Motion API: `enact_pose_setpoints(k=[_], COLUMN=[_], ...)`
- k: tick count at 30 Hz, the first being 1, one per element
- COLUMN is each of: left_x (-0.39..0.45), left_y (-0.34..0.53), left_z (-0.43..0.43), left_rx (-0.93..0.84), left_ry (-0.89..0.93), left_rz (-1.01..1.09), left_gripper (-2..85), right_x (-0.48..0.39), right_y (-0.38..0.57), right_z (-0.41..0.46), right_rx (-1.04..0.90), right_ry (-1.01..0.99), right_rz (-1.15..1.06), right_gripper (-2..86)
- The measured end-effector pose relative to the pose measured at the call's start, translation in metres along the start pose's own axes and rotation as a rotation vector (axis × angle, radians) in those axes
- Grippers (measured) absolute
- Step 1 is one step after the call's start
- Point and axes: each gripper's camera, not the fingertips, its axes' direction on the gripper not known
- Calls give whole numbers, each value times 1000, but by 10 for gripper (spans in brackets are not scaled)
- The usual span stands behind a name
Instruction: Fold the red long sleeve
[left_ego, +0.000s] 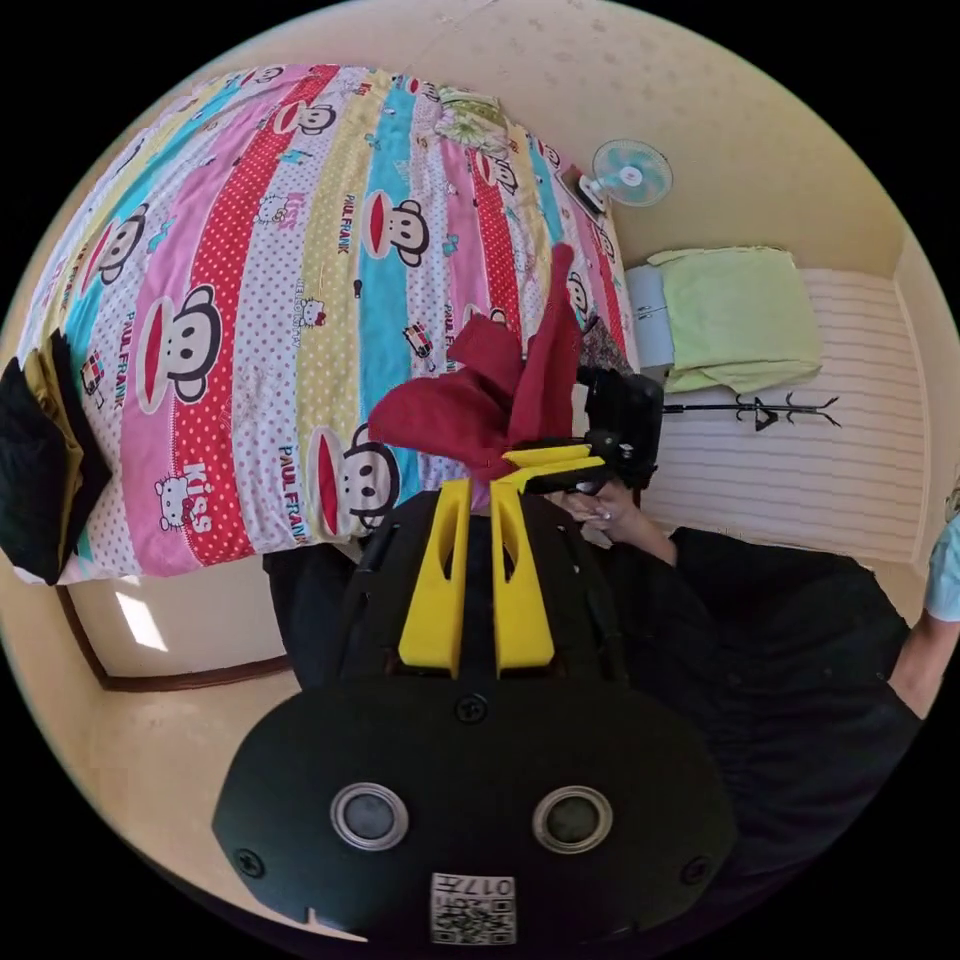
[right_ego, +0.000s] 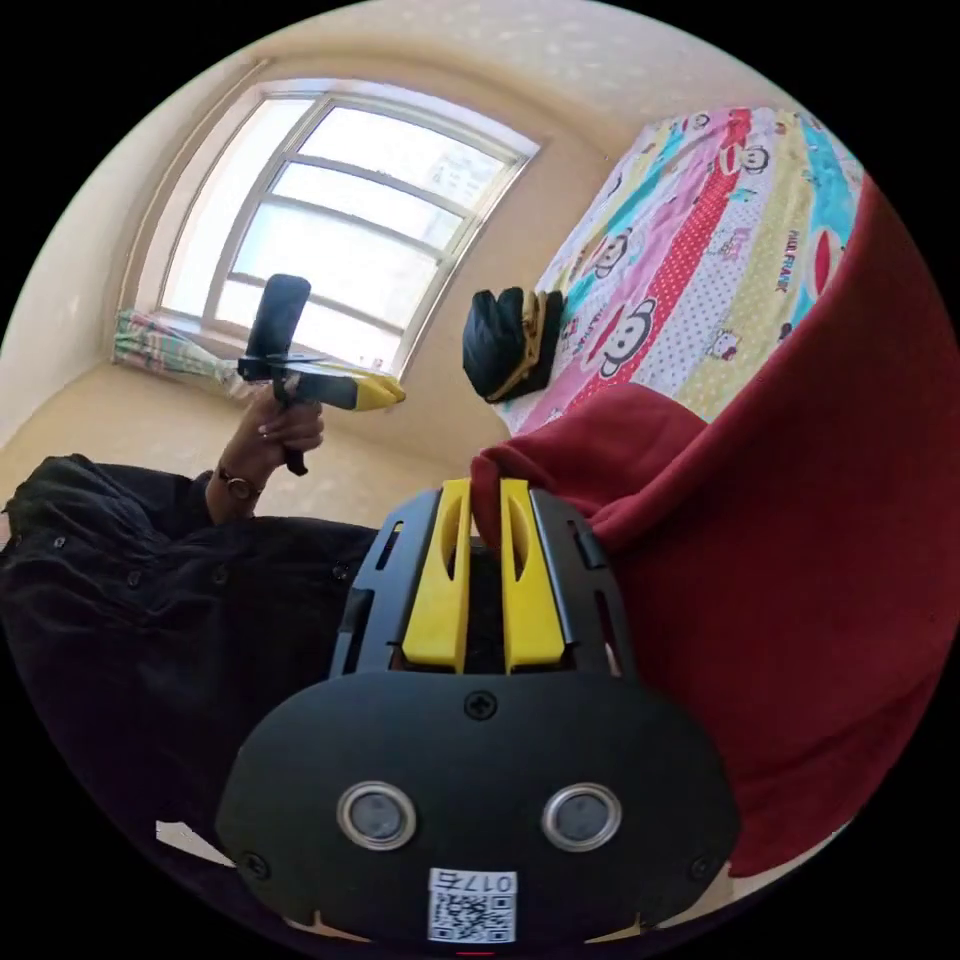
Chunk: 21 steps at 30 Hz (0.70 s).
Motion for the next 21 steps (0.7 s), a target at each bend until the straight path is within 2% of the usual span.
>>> enact_pose_setpoints(k=[2, 4, 9, 11, 13, 14, 15, 18, 21], left_x=[-15, -29, -69, -80, -90, -96, -101, -113, -126], left_y=[-4, -8, -31, -41, -51, -58, -65, -85, -107], left_z=[15, 31, 86, 104, 121, 130, 139, 157, 173], left_rx=[-16, -36, -92, -101, -111, -117, -130, -164, -157], left_ry=[6, -1, 8, 23, 27, 12, -18, -110, -158], left_rz=[-38, -80, -158, -176, -194, -199, -203, -190, -139], left_gripper=[51, 62, 76, 78, 78, 78, 78, 79, 80], right_x=[8, 21, 112, 155, 208, 244, 255, 214, 161], right_y=[-6, -13, -75, -100, -120, -126, -129, -142, -116], right_z=[31, 37, -1, 1, 29, 61, 81, 91, 87], right_rx=[-123, -144, -59, -64, -201, -371, -455, -560, -640], right_ry=[51, 120, 658, 738, 725, 674, 691, 791, 897], right_rz=[-2, 7, 223, 274, 333, 380, 369, 236, 167], right_gripper=[62, 69, 127, 143, 144, 141, 126, 61, 44])
